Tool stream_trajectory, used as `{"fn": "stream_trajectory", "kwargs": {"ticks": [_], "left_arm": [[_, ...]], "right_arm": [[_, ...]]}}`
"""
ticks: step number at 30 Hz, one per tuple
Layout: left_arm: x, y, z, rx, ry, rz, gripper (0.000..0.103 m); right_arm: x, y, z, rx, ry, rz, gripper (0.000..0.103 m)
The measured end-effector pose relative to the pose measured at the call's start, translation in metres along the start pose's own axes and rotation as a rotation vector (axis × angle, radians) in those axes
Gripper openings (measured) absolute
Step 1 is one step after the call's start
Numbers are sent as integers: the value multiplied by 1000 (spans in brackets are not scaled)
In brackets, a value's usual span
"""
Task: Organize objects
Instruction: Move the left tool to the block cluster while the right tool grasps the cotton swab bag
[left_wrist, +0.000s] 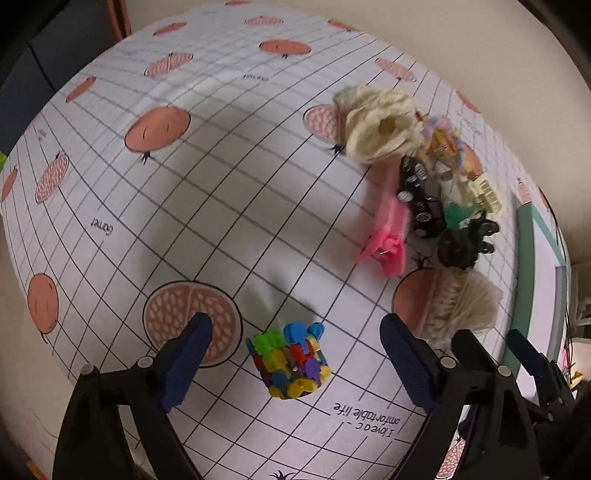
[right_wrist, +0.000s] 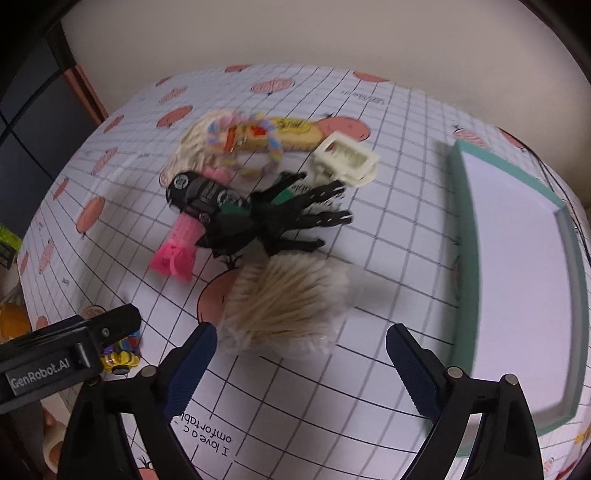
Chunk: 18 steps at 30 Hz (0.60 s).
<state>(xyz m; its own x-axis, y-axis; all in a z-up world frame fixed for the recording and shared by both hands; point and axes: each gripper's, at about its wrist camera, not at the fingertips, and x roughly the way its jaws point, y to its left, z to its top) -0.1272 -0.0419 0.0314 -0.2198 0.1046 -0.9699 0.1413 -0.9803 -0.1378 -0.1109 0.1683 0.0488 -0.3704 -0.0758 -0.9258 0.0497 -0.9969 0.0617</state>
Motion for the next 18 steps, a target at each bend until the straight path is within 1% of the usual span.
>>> {"fn": "stream_trajectory", "kwargs": {"ticks": [4, 8, 9, 10, 11, 12, 14, 16, 18], "left_arm": [[2, 0, -1, 2, 2, 26, 88], [2, 1, -3, 0, 2, 43, 88], [2, 2, -4, -7, 4, 43, 87], [3, 3, -4, -13, 8, 42, 83], [4, 4, -5, -15, 20, 38, 72], [6, 4, -6, -14, 31, 38, 68], [10, 3, -9, -13, 53, 40, 68], [7, 1, -10, -7, 43, 47, 66], [6, -2, -12, -4, 46, 43, 59]], "right_arm": [[11, 4, -1, -11, 14, -19, 95], [18, 4, -1, -3, 27, -12, 95], [19, 4, -2, 2, 30, -13, 95], [20, 4, -2, 3, 31, -12, 95], [20, 4, -2, 5, 32, -9, 95], [21, 3, -3, 12, 35, -3, 94], [22, 2, -3, 23, 40, 14, 92], [23, 1, -3, 30, 42, 20, 87], [23, 0, -3, 29, 40, 15, 80]]}}
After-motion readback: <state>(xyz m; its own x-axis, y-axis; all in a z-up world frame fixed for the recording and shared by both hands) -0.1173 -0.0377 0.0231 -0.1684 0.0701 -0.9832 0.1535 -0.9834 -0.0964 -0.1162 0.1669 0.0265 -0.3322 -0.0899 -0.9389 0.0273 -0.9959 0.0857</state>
